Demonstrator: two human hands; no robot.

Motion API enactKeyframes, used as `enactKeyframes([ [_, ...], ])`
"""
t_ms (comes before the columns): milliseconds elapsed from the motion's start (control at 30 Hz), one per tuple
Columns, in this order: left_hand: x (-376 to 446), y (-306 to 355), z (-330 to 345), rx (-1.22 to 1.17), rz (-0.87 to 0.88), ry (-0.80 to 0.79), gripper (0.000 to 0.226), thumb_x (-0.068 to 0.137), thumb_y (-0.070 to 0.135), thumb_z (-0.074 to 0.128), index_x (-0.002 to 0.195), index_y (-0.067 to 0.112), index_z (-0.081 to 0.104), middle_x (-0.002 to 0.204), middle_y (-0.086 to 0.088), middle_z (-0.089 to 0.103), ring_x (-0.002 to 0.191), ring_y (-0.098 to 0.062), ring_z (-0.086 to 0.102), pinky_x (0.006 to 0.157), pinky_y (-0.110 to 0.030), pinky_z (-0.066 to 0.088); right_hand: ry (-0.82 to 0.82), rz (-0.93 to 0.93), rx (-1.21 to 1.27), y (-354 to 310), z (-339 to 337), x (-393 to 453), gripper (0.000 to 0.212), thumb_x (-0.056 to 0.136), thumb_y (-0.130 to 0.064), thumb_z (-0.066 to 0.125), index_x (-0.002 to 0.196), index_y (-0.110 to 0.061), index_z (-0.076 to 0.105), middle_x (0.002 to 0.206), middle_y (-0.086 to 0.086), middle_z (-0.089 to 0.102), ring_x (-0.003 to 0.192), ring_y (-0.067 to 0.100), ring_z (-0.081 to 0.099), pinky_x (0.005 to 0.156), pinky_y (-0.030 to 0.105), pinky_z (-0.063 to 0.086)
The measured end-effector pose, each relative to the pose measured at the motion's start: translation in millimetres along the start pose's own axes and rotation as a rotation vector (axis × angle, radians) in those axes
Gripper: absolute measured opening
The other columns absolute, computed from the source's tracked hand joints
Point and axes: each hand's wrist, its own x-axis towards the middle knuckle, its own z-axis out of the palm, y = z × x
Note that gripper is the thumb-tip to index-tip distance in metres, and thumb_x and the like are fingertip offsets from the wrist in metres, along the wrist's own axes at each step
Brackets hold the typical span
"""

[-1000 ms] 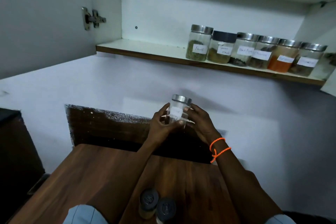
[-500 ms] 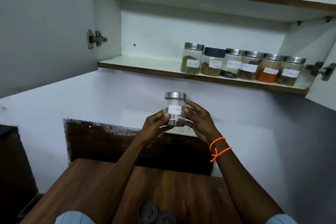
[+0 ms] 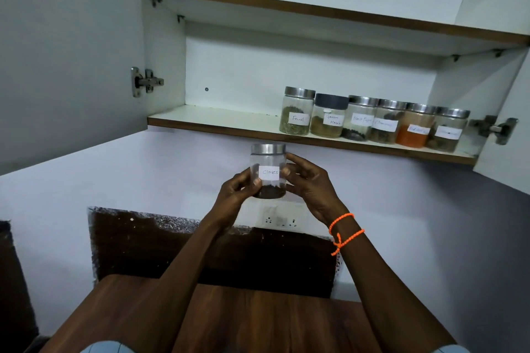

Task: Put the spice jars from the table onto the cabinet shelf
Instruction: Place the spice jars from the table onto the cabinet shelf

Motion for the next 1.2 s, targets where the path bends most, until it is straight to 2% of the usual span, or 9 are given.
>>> enactKeyframes([
  [100,20,25,-11,0.104,0.096,0.057,0.049,0.095,0.017,0.070,0.143,0.021,0.059,0.134,-0.001,0.069,0.126,-0.019,0.064,0.107,-0.041,0.052,0.032,-0.122,-0.117,-19,12,20,0.045,0.091,-0.013,0.077,0.134,-0.019,0.068,0.125,0.009,0.074,0.119,0.025,0.070,0.096,0.043,0.061],
  [167,34,47,-17,0.180,0.175,0.084,0.047,0.094,0.017,0.072,0.139,0.023,0.063,0.128,0.006,0.072,0.121,-0.013,0.066,0.090,-0.030,0.059,0.071,-0.217,-0.151,-35,24,36,0.042,0.091,-0.012,0.077,0.132,-0.014,0.069,0.124,0.002,0.076,0.119,0.018,0.070,0.098,0.041,0.060],
  [300,70,88,-25,0.322,0.265,0.182,0.054,0.095,0.019,0.071,0.147,0.022,0.055,0.128,0.006,0.070,0.111,-0.007,0.068,0.069,-0.009,0.052,0.180,-0.379,-0.258,-62,49,69,0.036,0.092,-0.012,0.075,0.129,-0.010,0.071,0.107,-0.019,0.077,0.109,0.004,0.073,0.093,0.028,0.060],
  [433,104,108,-28,0.540,0.205,0.160,0.033,0.101,0.027,0.061,0.132,0.017,0.063,0.118,0.004,0.072,0.103,-0.013,0.067,0.078,-0.028,0.049,0.385,-0.485,-0.588,-67,69,96,0.013,0.094,-0.015,0.070,0.097,-0.006,0.078,0.088,0.008,0.080,0.081,0.018,0.071,0.077,0.031,0.056],
  [500,117,107,-27,0.677,0.148,0.138,0.026,0.103,0.030,0.056,0.118,0.010,0.062,0.111,-0.007,0.072,0.101,-0.025,0.065,0.078,-0.035,0.048,0.463,-0.449,-0.743,-62,74,107,0.019,0.095,-0.014,0.067,0.087,0.001,0.074,0.081,0.017,0.075,0.077,0.027,0.067,0.071,0.034,0.050],
  [667,137,98,-23,0.880,0.110,0.119,0.036,0.108,0.037,0.044,0.119,0.005,0.058,0.121,-0.014,0.069,0.112,-0.032,0.063,0.096,-0.046,0.052,0.495,-0.389,-0.862,-42,77,111,0.022,0.096,-0.007,0.063,0.112,-0.001,0.076,0.110,0.018,0.077,0.106,0.033,0.070,0.091,0.034,0.053],
  [1033,139,83,-23,1.033,0.150,0.103,0.049,0.108,0.049,0.034,0.115,0.003,0.050,0.102,-0.016,0.069,0.089,-0.039,0.069,0.078,-0.051,0.057,0.516,-0.601,-0.868,-12,75,83,0.030,0.095,0.004,0.060,0.123,0.003,0.071,0.121,0.018,0.073,0.115,0.034,0.068,0.102,0.042,0.054],
  [1133,126,69,-20,0.830,0.241,0.185,0.055,0.109,0.044,0.037,0.148,0.006,0.041,0.133,-0.015,0.065,0.114,-0.037,0.067,0.087,-0.050,0.059,0.531,-0.682,-0.891,3,70,68,0.031,0.091,0.009,0.062,0.120,0.004,0.072,0.121,0.019,0.072,0.114,0.035,0.069,0.100,0.041,0.055],
  [1200,110,51,-20,0.650,0.411,0.372,0.055,0.109,0.039,0.041,0.156,0.011,0.036,0.154,-0.007,0.051,0.133,-0.030,0.058,0.100,-0.051,0.055,0.535,-0.716,-0.881,21,63,54,0.030,0.090,0.009,0.064,0.118,0.003,0.073,0.121,0.018,0.072,0.115,0.033,0.069,0.098,0.037,0.056],
])
